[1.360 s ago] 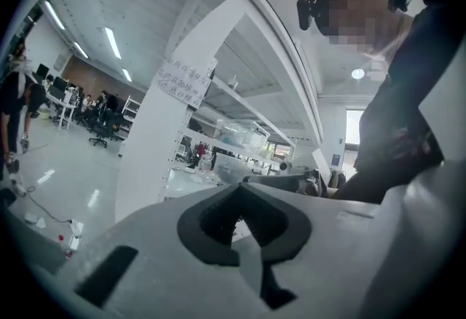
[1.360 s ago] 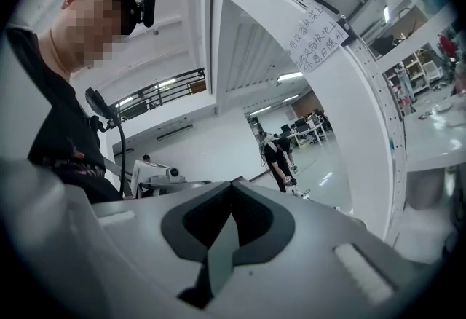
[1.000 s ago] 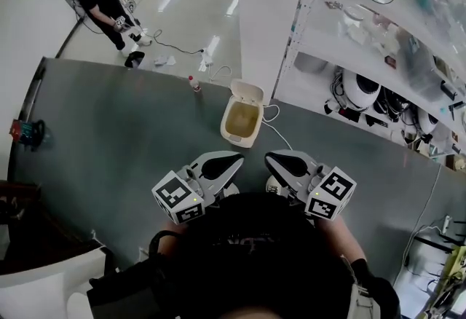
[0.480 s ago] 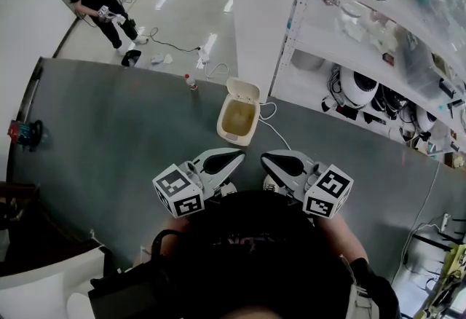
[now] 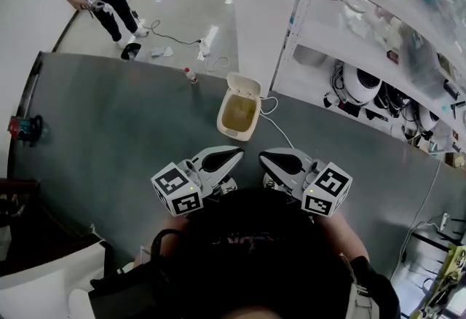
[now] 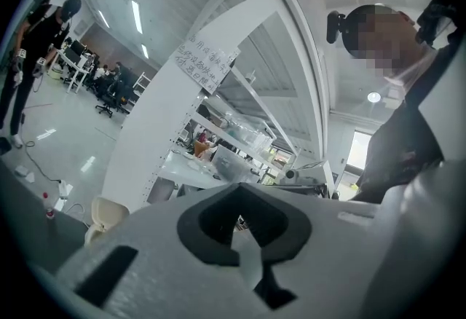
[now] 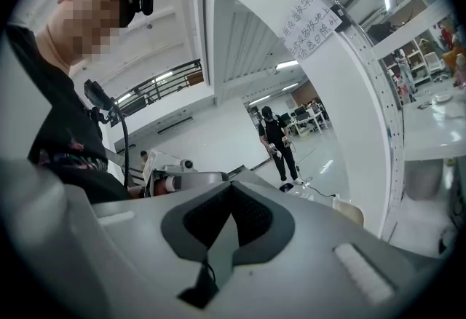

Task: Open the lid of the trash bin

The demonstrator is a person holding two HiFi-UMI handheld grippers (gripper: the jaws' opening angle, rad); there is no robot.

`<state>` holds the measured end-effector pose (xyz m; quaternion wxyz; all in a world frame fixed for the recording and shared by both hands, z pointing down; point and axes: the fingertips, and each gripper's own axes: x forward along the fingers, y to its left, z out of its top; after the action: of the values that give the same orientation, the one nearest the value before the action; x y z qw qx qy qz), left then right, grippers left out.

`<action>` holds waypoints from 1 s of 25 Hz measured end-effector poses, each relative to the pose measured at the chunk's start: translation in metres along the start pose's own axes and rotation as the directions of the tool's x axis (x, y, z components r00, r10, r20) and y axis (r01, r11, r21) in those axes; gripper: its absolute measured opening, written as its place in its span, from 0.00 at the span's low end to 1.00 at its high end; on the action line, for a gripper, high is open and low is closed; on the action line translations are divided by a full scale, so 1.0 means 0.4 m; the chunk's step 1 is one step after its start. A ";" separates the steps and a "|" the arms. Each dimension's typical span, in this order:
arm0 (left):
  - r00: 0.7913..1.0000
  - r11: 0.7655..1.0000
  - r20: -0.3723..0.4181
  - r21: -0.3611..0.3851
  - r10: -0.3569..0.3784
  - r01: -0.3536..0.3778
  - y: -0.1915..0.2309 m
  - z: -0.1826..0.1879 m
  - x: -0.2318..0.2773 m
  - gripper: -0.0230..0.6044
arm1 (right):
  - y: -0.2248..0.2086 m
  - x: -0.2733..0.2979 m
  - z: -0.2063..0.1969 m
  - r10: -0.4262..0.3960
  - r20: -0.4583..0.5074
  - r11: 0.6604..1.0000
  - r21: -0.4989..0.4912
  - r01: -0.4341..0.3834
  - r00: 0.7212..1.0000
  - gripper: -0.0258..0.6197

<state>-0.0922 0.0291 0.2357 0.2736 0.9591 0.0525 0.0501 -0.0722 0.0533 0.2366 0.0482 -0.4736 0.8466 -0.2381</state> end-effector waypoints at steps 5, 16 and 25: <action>1.000 1.000 -0.008 -0.006 0.008 -0.008 0.018 0.000 0.021 0.04 | -0.026 0.001 -0.003 0.002 -0.011 1.000 0.010 -0.002 1.000 0.05; 0.998 0.997 0.044 -0.071 0.042 -0.038 0.066 0.015 0.034 0.04 | -0.073 0.001 -0.015 0.005 -0.044 1.000 0.030 -0.004 0.999 0.05; 0.999 0.996 0.027 -0.081 0.028 -0.026 0.060 0.008 0.062 0.04 | -0.093 -0.011 -0.010 0.001 -0.049 1.000 0.030 0.000 0.999 0.05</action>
<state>-0.0655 0.0106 0.2473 0.3122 0.9485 0.0338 0.0425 -0.0421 0.0423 0.2562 0.0344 -0.4666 0.8440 -0.2624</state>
